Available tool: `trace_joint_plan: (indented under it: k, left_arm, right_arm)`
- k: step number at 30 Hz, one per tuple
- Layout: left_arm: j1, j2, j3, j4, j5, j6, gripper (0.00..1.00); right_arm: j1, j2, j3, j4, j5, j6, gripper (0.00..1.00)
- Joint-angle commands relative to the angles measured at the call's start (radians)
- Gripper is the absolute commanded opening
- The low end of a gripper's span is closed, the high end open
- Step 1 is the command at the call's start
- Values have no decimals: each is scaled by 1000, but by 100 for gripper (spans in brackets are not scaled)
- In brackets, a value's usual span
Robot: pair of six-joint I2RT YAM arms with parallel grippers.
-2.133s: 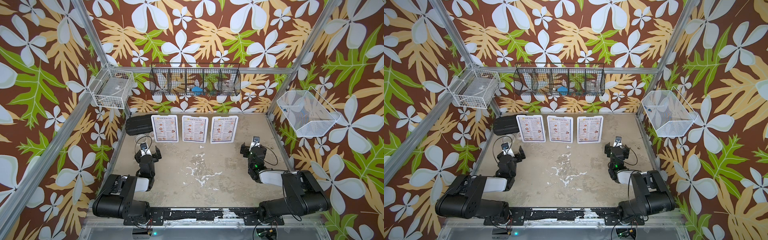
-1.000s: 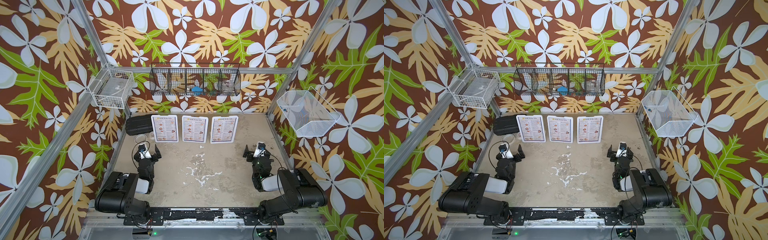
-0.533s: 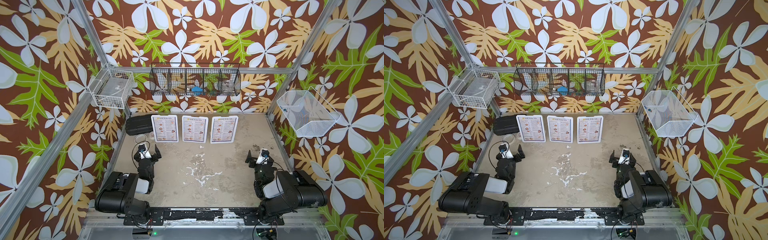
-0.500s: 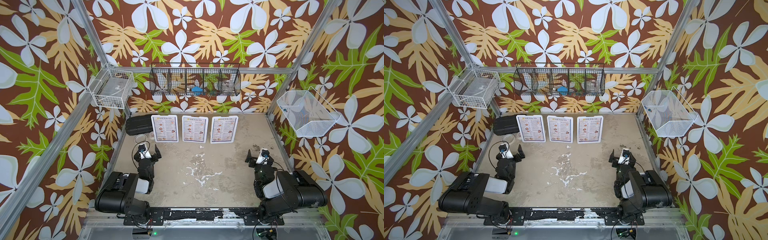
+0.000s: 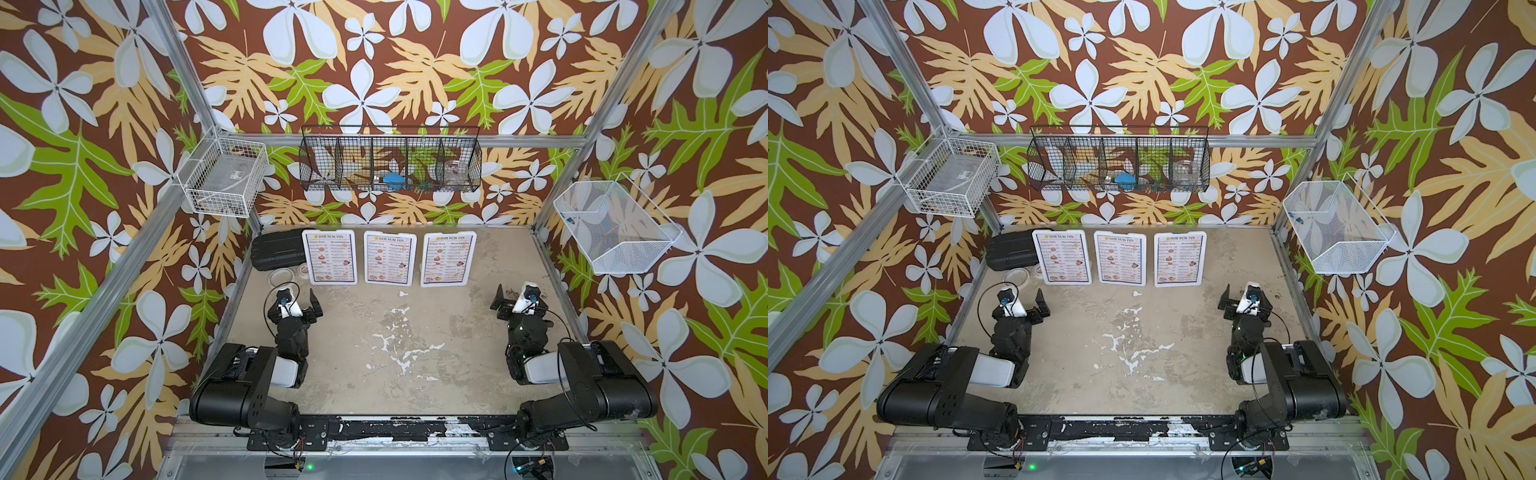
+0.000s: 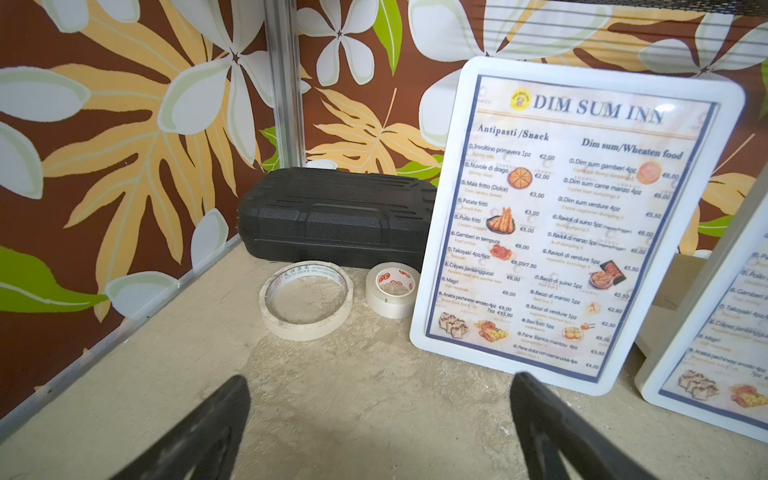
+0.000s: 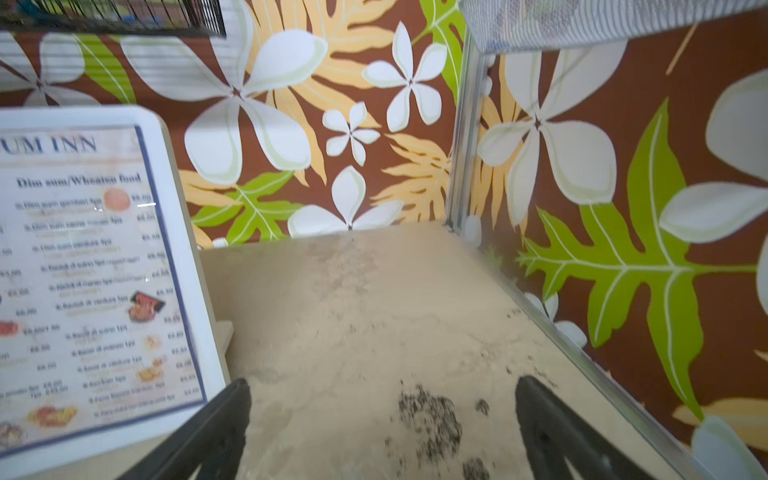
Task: Insert the menus into the narrow rack
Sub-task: Reset both arms
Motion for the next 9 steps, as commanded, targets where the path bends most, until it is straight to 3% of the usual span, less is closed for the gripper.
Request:
trace_joint_plan:
  k: [1,9]
  left_arm:
    - [1,0,0,31,5,13,100]
    - [2,0,1,29,5,13,100]
  right_arm:
    - [10,20,-13,-22,-25,-35,100]
    - [7,17,17,-81,-66,-42,100]
